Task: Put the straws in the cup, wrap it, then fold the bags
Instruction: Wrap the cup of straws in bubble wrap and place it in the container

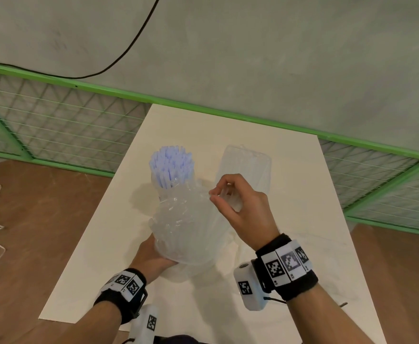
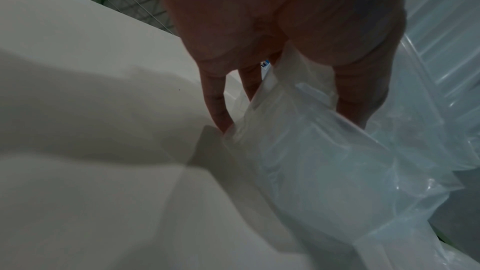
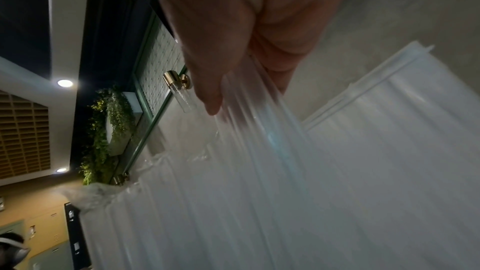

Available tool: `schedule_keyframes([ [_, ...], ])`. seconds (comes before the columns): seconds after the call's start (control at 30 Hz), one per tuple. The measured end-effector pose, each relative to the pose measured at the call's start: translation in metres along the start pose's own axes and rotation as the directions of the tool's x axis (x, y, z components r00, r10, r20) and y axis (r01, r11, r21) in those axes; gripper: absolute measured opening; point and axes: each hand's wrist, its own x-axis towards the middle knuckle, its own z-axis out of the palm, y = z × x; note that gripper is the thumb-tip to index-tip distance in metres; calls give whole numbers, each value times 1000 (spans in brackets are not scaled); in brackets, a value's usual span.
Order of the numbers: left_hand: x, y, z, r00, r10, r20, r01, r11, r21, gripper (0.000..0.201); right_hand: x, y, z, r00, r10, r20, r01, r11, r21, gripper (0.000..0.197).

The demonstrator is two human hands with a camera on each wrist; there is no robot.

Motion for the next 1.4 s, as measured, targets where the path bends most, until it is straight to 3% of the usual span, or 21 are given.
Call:
schedule_keyframes([
  [0.13,-1,2,1,1000,8,10,-7,1000,-5,98,4,1,-3,991,-117,-61,115,993,-42,22],
  [0.23,-2,2,1,1000,11,2,-11,1000,-7,96,6,3,0,982,-167,-87,155,979,-132,13],
  [0.33,-2,2,1,1000,9,4,-9,1000,5,95,6,5,0,979,-162,-124,138,974,-179,6],
  [0.5,-1,2,1,1000,1,-14,-1,1000,17,96,14,3,-20,963,-104,-250,80,991,-104,8],
  [0.77,0,-1,0,1000,-24,-15,24,999,24,107,28,-4,-30,993,-84,-85,75,992,-102,19],
  [0.9,0,0,0,1000,-18,-14,19,999,35,116,33,1,-31,997,-68,24,71,983,-167,14],
  [1.0,0,1,1,1000,-11,-18,12,999,45,110,30,4,-25,998,-23,52,30,988,-148,12],
  [1.17,-1,2,1,999,-13,-32,15,998,64,96,35,1,-40,995,-50,-85,47,998,-40,9],
  [1.4,1,0,1,998,-45,-43,47,997,58,90,58,-27,-107,950,-41,-308,86,988,131,9],
])
